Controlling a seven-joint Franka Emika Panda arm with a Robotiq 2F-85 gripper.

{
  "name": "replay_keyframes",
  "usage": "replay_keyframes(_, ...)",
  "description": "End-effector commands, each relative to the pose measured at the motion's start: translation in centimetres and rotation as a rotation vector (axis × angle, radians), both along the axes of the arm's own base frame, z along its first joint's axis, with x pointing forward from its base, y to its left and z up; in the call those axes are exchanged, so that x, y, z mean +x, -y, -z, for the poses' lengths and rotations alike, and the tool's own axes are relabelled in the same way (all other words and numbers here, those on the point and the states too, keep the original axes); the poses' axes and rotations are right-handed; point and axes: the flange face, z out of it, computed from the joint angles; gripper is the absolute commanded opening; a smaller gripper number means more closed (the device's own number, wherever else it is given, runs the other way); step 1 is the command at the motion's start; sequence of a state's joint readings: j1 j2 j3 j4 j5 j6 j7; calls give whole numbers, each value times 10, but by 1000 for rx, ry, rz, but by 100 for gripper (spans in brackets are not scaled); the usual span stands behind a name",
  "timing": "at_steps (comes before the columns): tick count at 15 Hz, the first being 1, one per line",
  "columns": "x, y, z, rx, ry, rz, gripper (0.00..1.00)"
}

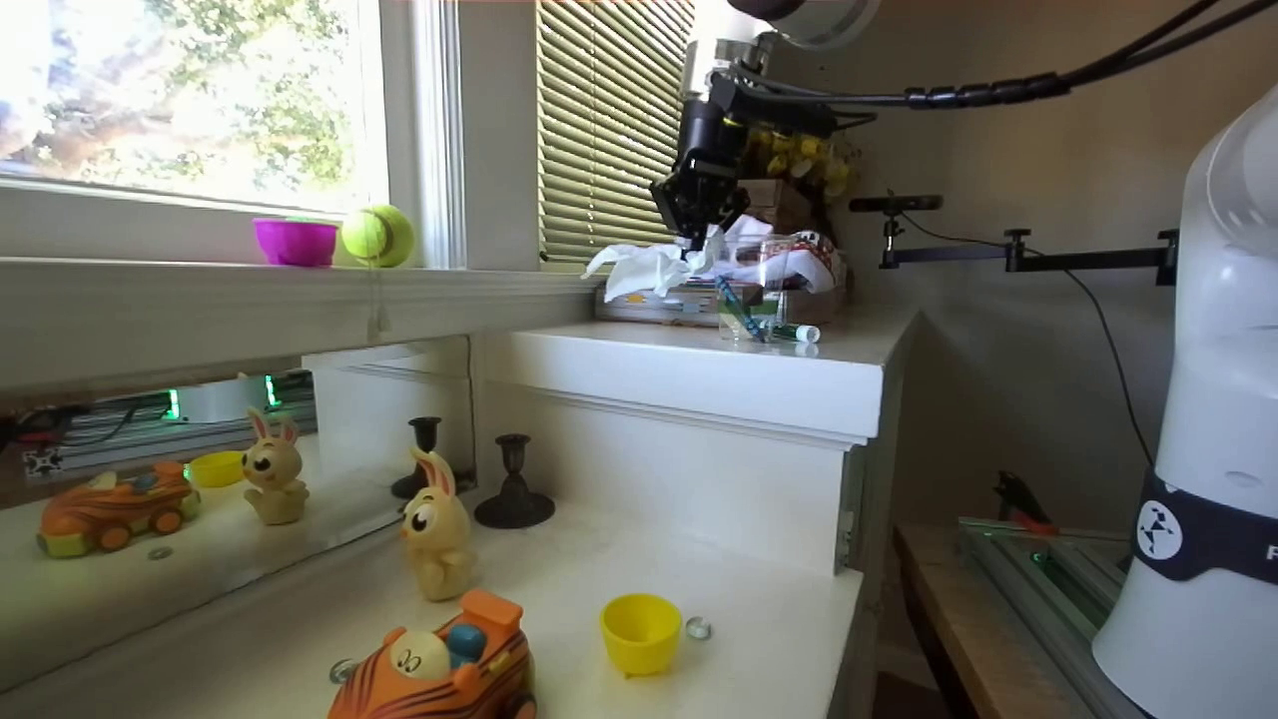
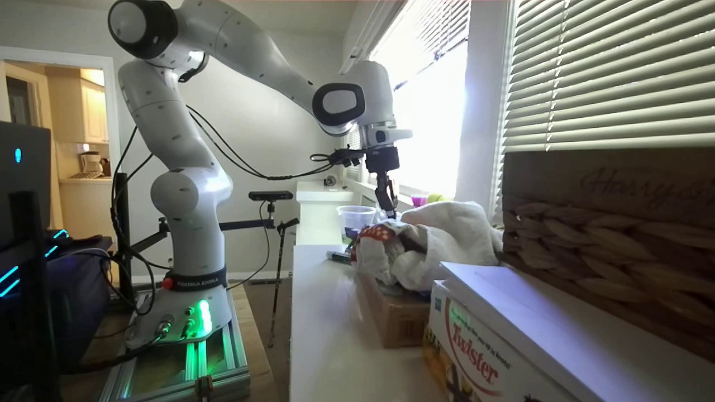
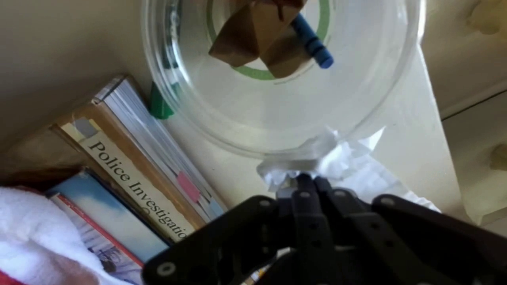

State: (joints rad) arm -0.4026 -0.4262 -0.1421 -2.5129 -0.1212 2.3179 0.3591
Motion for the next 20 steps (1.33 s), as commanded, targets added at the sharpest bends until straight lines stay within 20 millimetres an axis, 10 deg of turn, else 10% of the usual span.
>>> replay_keyframes(1, -3, 18, 17, -9, 19, 33, 1)
replay_keyframes(20, 50, 17, 50, 72, 171, -109, 1)
